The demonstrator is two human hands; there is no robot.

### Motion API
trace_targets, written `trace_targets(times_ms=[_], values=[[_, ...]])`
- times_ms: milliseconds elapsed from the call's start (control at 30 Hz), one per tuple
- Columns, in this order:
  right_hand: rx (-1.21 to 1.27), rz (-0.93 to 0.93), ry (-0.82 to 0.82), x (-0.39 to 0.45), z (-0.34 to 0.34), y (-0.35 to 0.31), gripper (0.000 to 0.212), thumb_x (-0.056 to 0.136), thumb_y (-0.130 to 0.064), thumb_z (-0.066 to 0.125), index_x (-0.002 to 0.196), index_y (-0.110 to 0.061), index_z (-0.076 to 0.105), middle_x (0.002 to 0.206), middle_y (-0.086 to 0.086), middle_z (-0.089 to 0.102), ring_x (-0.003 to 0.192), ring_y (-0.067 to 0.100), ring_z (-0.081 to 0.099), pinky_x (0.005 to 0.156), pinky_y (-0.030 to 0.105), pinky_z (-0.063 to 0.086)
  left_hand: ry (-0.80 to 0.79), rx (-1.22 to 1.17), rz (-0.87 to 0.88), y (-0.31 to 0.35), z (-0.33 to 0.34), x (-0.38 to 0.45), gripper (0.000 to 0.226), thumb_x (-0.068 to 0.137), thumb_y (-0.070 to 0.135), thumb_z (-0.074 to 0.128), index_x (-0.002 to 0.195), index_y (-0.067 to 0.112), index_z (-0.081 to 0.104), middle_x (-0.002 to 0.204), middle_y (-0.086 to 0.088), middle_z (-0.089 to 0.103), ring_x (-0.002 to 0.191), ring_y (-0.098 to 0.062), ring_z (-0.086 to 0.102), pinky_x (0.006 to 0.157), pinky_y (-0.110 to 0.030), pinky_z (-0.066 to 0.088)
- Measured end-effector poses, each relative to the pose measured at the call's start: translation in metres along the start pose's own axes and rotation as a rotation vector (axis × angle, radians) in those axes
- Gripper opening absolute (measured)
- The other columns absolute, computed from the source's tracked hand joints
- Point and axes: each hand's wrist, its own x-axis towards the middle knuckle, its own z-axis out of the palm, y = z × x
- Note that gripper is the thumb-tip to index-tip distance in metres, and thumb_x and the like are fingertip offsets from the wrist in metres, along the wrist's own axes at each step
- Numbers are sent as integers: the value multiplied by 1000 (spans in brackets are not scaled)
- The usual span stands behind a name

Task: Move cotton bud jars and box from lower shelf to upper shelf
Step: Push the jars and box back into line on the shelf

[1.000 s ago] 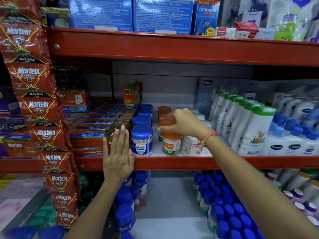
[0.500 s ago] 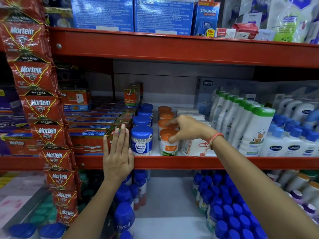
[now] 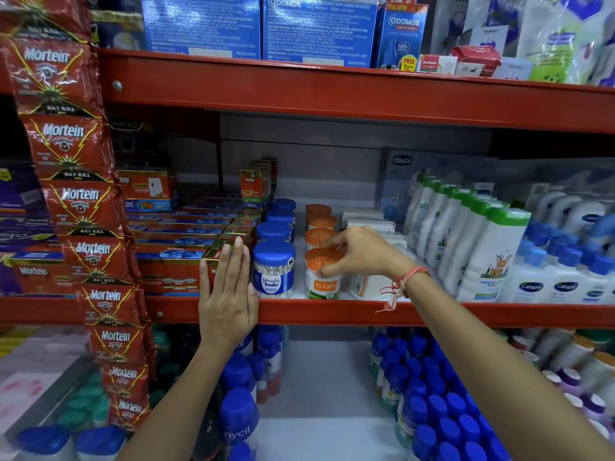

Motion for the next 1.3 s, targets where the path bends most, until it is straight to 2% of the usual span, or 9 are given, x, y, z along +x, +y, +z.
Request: trace_targets(times_ms=[167,367,667,800,933,1033,1167,1233,1300], values=[[30,22,42,-1,5,3,62,69,-45,79,122,-16,66,114,3,72,92,11,63,75,21,49,15,-7,10,2,-3,1,59,100,26,23,154,5,13,165,-5,-1,152,-21,5,124,-48,4],[21,-16,66,-3,4,-14,80,69,-60,73,132,-13,57,137,3,59,123,19,56,96,31,47,-10,8,4,2,-5,1,61,99,25,27,154,5,12,165,-6,1,152,-22,6,124,-48,3],[-114,305,320,-18,-16,25,55,84,-54,61,122,-15,64,99,14,69,101,30,65,84,34,49,0,-172,-52,14,-27,11,62,97,27,35,152,5,19,163,-8,12,152,-20,8,121,-53,-7],[-265,560,268,-30,3,45,75,85,-72,36,138,-21,46,137,28,43,125,42,41,98,46,40,38,-478,36,50,-42,38,52,97,19,38,147,5,33,155,-9,34,147,-19,26,123,-40,15],[-145,564,155,-32,12,51,91,70,-89,11,143,-39,35,154,24,21,126,45,45,91,46,47,-94,-660,51,87,-43,66,45,100,20,33,139,3,47,142,-11,51,136,-13,39,118,-24,24],[-46,516,194,-35,9,51,78,78,-81,30,139,-34,44,148,28,23,116,45,55,93,47,51,-192,-710,1,99,-42,79,47,101,25,28,136,6,53,134,-9,60,128,-14,48,116,-17,20],[50,471,220,-36,9,54,66,85,-72,34,128,-26,54,120,24,62,130,38,37,89,43,41,-319,-724,-52,105,-48,90,51,102,34,21,141,14,48,124,-7,66,126,-13,52,119,-15,1],[134,493,267,-38,4,52,59,86,-65,44,123,-20,55,104,19,68,133,34,30,89,43,41,-429,-727,-52,109,-51,94,54,103,40,16,148,19,39,127,-6,66,141,-16,36,120,-18,-9],[233,519,293,-42,-1,53,50,83,-53,57,118,-16,57,99,9,58,133,31,29,87,45,52,-585,-746,-75,114,-53,97,54,104,46,15,153,24,26,128,-1,66,151,-17,2,123,-33,-5]])
